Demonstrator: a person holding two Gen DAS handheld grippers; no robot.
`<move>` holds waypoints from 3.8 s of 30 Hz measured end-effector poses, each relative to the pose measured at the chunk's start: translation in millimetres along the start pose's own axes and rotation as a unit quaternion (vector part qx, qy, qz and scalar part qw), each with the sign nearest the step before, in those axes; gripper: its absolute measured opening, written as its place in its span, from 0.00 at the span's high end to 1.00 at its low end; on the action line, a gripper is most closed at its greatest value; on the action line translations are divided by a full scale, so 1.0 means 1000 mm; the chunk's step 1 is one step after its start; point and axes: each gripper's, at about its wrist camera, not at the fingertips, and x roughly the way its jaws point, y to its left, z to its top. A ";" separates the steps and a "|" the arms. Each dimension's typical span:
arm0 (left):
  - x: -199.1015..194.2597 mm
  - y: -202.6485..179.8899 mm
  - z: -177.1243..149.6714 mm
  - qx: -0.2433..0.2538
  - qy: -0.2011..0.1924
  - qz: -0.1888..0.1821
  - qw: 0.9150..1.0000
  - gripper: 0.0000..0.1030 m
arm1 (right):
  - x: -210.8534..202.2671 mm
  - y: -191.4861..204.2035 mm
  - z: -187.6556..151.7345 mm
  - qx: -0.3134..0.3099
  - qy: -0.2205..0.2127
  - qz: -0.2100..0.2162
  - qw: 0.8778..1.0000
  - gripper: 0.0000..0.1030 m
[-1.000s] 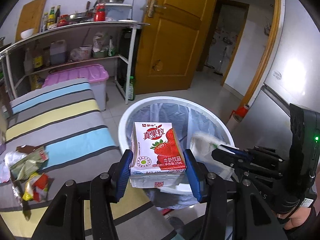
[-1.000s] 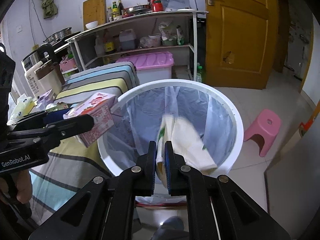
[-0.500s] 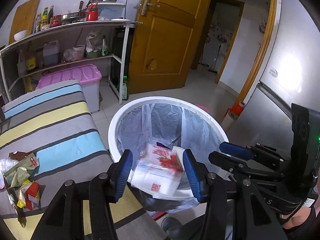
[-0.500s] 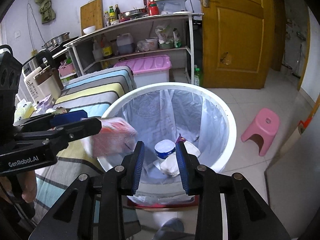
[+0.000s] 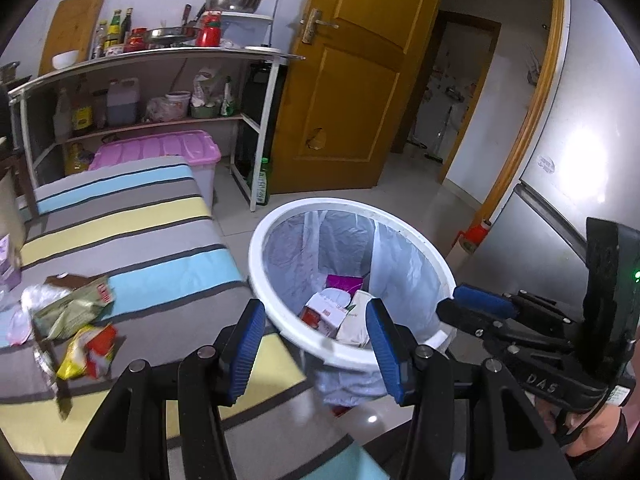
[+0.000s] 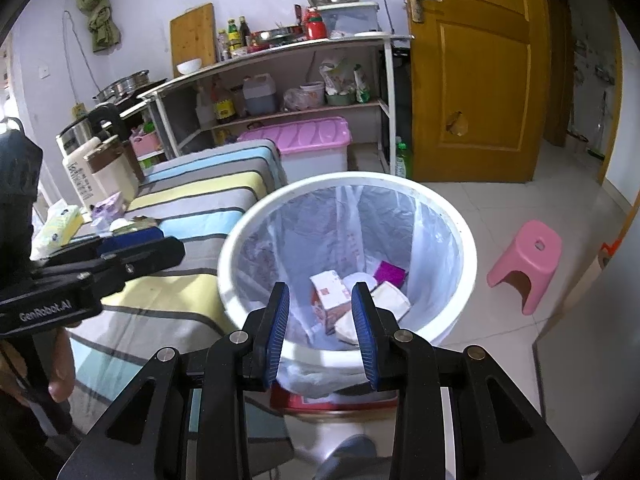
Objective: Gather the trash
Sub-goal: 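Open the right tool to drop the white bag while the left tool drops the carton, then grasp the red plastic cup with the left tool while the right tool grasps the yellow snack packet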
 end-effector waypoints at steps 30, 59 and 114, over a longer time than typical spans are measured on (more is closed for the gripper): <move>-0.131 0.073 -0.081 -0.079 -0.046 0.133 0.987 0.49 | -0.019 0.124 -0.025 -0.072 0.015 0.121 0.990 0.57; -0.143 0.219 -0.075 -0.171 -0.041 0.234 0.956 0.42 | 0.074 0.194 0.021 -0.108 0.059 0.165 0.979 0.49; -0.117 0.136 -0.053 -0.118 -0.022 0.157 0.980 0.55 | 0.040 0.148 0.025 -0.070 0.030 0.134 0.988 0.81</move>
